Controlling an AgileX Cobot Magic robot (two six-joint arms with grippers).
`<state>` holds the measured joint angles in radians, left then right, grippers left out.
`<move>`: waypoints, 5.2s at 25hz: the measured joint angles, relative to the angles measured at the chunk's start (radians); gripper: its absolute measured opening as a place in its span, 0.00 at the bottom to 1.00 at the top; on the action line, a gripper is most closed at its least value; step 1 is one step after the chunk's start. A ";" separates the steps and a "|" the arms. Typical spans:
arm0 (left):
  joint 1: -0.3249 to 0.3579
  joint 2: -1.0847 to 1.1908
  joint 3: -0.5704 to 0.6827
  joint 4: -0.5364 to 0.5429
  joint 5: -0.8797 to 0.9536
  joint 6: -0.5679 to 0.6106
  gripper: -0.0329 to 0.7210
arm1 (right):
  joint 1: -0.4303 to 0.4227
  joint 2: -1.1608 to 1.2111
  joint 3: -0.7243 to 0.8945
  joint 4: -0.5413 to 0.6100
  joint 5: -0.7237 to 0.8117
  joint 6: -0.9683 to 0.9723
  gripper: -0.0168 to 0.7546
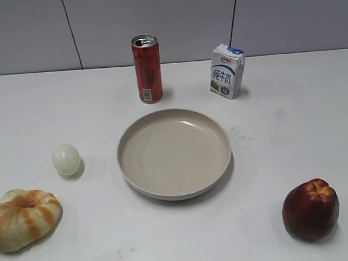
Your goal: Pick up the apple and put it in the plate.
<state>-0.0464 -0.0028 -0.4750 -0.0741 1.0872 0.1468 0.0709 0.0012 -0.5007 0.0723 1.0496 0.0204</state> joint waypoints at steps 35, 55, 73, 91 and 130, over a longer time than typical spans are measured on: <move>0.000 0.000 0.000 0.000 0.000 0.000 0.36 | 0.003 1.123 -0.269 0.176 -0.013 -0.020 0.76; 0.000 0.000 0.000 0.000 0.000 0.000 0.36 | 0.208 1.609 -0.310 0.195 -0.228 0.010 0.77; 0.000 0.000 0.000 0.000 0.000 0.000 0.36 | 0.231 1.690 -0.589 0.183 -0.100 0.014 0.73; 0.000 0.000 0.000 0.000 0.000 0.000 0.36 | 0.524 2.190 -1.310 0.135 0.040 0.008 0.73; 0.000 0.000 0.000 0.000 0.000 0.000 0.36 | -0.009 1.572 -0.771 0.008 0.136 -0.042 0.79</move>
<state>-0.0464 -0.0028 -0.4750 -0.0741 1.0872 0.1468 0.0622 1.5732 -1.2718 0.0801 1.1859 -0.0221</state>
